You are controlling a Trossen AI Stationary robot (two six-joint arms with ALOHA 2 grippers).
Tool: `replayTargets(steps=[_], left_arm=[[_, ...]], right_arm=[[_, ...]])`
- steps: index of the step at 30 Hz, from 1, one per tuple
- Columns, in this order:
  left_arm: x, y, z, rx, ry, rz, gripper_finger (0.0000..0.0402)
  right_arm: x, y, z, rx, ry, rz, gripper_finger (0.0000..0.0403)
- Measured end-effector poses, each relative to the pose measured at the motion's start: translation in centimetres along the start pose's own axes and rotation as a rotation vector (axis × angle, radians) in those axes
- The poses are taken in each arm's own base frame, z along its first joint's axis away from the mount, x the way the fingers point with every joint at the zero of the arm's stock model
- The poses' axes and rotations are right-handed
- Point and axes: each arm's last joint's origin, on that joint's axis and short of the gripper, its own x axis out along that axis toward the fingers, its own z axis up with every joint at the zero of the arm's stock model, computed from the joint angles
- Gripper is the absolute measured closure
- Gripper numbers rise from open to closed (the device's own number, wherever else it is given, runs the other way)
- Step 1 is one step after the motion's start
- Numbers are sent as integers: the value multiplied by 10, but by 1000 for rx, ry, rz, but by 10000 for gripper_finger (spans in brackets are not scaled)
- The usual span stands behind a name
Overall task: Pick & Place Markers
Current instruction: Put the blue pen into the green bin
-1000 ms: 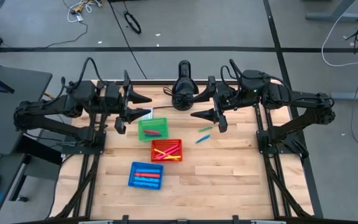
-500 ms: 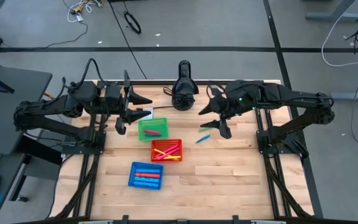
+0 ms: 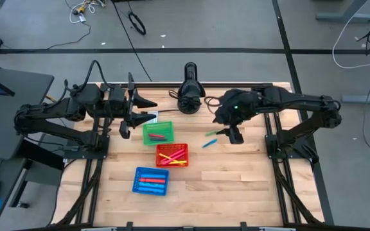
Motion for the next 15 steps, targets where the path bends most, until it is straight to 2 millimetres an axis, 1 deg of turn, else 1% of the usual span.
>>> replayTargets(steps=[6,10,15], left_arm=[[0,0,0,0,2,0,195],[0,0,0,-3,3,1,195],[0,0,-1,-5,8,1,195]], right_arm=[[20,-3,-5,-42,158,-22,169],[32,-4,-10,-62,255,3,169],[43,-5,-9,-110,291,19,169]])
